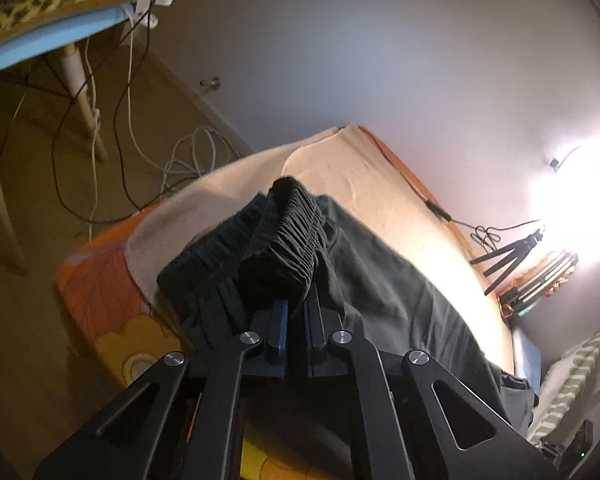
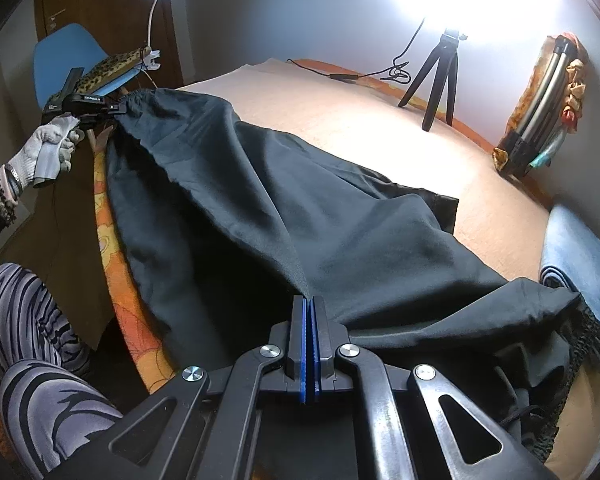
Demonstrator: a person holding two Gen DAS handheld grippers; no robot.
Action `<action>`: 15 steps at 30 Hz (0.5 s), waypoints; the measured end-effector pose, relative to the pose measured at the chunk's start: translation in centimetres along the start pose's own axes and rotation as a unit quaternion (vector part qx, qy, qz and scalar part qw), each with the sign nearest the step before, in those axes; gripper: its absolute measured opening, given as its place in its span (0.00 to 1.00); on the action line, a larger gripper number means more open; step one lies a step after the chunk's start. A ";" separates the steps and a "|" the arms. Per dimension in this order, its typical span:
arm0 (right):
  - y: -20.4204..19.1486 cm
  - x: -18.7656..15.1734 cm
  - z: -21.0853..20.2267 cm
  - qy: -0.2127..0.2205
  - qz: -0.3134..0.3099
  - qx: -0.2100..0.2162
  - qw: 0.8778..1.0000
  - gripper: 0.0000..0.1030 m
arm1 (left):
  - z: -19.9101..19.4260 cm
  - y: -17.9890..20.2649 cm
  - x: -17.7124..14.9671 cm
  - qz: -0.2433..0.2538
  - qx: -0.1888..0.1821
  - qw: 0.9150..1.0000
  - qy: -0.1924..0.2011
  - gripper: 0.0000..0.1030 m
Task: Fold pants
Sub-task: 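Lift both cuffs and carry them toward the waistband, laying the legs over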
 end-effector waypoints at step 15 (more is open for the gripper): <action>-3.7 -1.8 0.0 -0.013 -0.037 0.019 0.999 0.00 | -1.9 -5.1 -2.2 0.017 0.051 0.998 -0.021 0.08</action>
Point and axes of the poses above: each gripper's, at about its wrist camera, not at the fingertips, and z roughly the way its jaws point, y to its right, x to its top, the point moved 7 cm from there along z, roughly the way its jaws point, and after that the axes turned 3 degrees about -x, right-handed, at the moved point
